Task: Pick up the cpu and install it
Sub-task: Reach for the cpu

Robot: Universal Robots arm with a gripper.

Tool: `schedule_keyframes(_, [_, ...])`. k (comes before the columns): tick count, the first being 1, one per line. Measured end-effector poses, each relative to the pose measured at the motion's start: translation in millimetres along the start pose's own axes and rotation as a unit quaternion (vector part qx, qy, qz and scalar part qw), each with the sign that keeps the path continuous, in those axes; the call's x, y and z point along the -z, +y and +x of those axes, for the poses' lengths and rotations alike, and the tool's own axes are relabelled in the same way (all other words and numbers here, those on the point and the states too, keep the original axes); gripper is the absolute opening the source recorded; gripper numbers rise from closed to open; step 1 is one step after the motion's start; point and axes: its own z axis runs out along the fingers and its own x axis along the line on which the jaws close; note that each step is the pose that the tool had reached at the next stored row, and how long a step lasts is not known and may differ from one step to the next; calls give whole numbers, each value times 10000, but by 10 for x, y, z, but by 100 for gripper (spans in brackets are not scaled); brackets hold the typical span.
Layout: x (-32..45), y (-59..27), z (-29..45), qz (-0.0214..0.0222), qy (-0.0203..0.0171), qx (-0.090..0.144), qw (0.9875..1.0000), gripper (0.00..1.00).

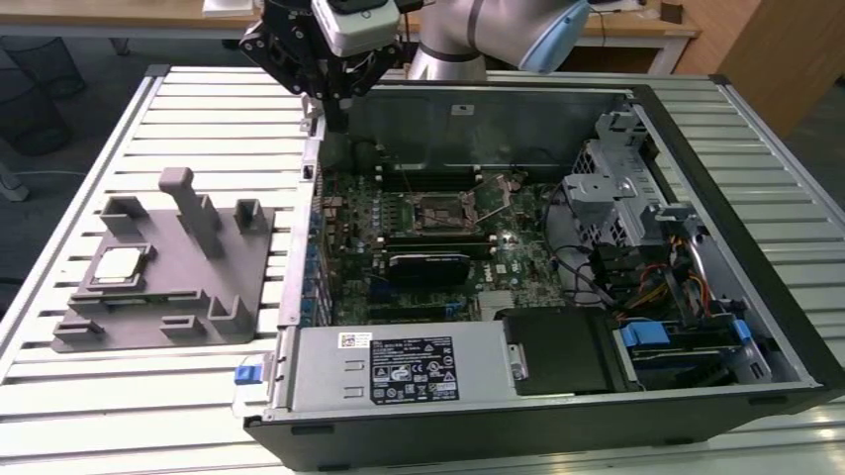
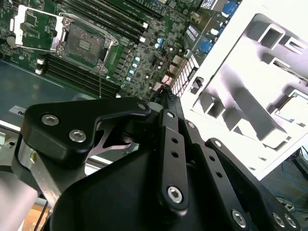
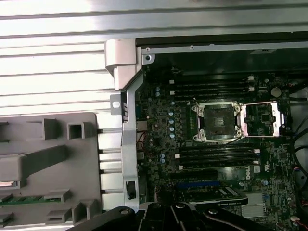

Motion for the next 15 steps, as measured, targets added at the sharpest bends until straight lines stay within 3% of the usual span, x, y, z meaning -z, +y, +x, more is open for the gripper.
schedule_keyframes(15, [-3, -5, 68, 0, 0, 0, 10000, 11])
